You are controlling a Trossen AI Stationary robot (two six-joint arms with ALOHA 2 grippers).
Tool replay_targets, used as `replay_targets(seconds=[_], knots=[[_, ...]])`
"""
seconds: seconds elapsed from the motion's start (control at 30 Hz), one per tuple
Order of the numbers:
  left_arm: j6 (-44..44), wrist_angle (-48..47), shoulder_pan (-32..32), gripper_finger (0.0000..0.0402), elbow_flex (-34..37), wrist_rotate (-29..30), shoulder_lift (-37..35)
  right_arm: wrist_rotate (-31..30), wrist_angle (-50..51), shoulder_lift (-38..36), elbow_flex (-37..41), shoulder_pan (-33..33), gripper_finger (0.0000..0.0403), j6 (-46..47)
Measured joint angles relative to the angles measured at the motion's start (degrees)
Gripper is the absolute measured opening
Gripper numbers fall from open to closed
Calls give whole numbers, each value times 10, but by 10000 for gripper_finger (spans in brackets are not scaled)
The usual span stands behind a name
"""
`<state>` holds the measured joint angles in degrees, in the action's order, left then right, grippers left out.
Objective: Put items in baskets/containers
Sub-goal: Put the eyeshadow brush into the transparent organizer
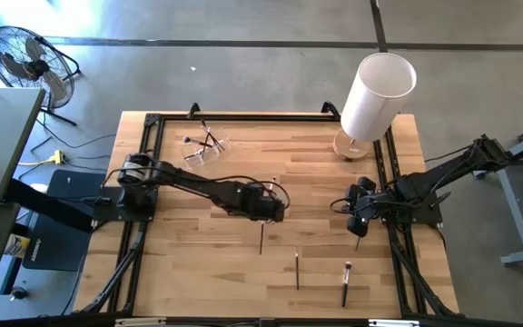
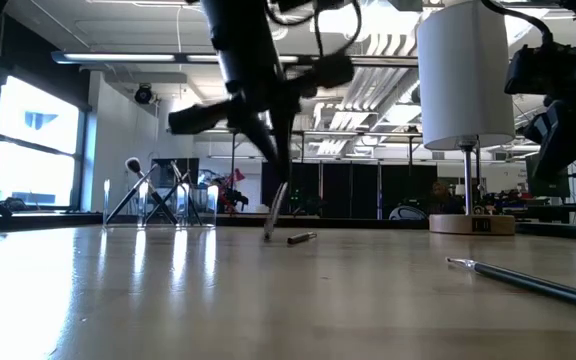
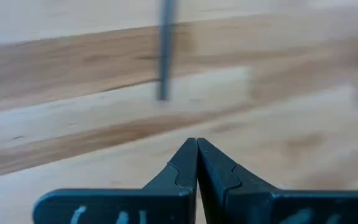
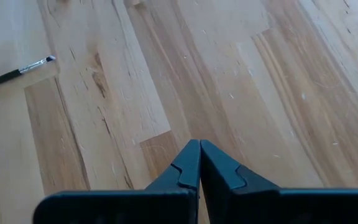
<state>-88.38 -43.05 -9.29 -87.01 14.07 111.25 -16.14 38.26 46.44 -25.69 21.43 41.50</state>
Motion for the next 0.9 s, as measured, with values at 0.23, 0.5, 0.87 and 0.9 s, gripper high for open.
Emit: replay_targets(seconds=[0.23, 0.5, 0.87, 0.9], knots=[[112, 29, -5, 0, 1, 87, -71, -3, -17, 1, 0, 0, 3, 0], [285, 55, 4, 0, 2, 169, -128, -23, -74, 1, 0, 0, 2, -23], [436, 64, 91, 0, 113, 183, -264, -103, -138, 2, -1, -1, 2, -30], [448, 74, 100, 0, 126, 183, -277, -115, -147, 2, -1, -1, 1, -30]])
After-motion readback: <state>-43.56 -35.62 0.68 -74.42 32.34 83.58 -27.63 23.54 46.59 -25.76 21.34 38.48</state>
